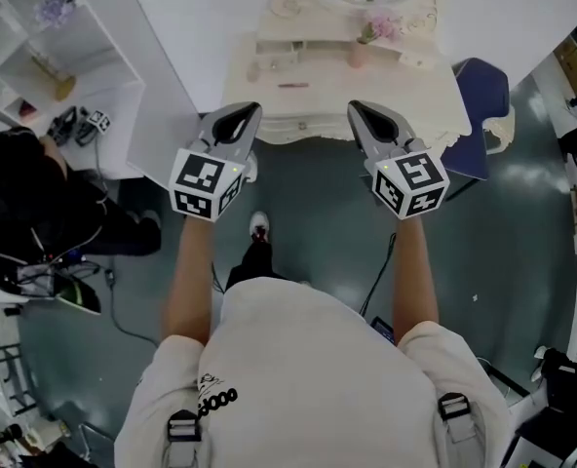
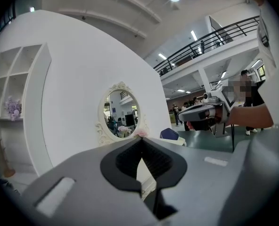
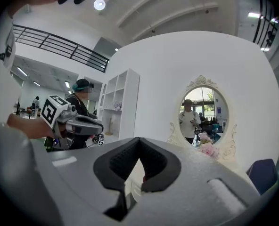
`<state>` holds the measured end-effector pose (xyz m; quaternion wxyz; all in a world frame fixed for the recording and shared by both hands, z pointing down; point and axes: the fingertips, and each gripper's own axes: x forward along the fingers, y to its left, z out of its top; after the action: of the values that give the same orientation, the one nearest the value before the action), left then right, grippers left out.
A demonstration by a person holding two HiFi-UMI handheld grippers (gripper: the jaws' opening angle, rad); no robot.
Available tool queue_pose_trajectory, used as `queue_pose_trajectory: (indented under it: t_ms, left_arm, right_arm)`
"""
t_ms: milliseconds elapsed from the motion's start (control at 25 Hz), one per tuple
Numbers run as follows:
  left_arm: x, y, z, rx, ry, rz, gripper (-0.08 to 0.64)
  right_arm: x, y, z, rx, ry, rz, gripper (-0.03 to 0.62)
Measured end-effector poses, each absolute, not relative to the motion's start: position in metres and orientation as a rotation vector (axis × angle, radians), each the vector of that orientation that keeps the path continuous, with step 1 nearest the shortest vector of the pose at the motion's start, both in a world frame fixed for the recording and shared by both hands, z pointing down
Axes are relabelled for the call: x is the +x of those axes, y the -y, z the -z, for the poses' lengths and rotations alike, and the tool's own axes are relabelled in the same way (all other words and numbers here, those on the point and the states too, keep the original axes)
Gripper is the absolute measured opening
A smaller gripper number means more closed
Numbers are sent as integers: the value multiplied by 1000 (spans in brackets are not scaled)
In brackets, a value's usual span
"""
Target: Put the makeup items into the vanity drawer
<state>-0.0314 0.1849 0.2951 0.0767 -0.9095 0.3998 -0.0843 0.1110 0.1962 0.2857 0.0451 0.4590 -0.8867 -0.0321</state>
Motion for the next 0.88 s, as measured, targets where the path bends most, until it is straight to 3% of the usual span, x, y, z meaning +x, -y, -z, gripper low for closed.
queue_pose_trajectory:
  t_ms: [880]
  left_arm:
    - [-78,96,-316,-2795,-1122,308,18]
  right_arm:
    - [64,63,-290,1430,2708,-49,0]
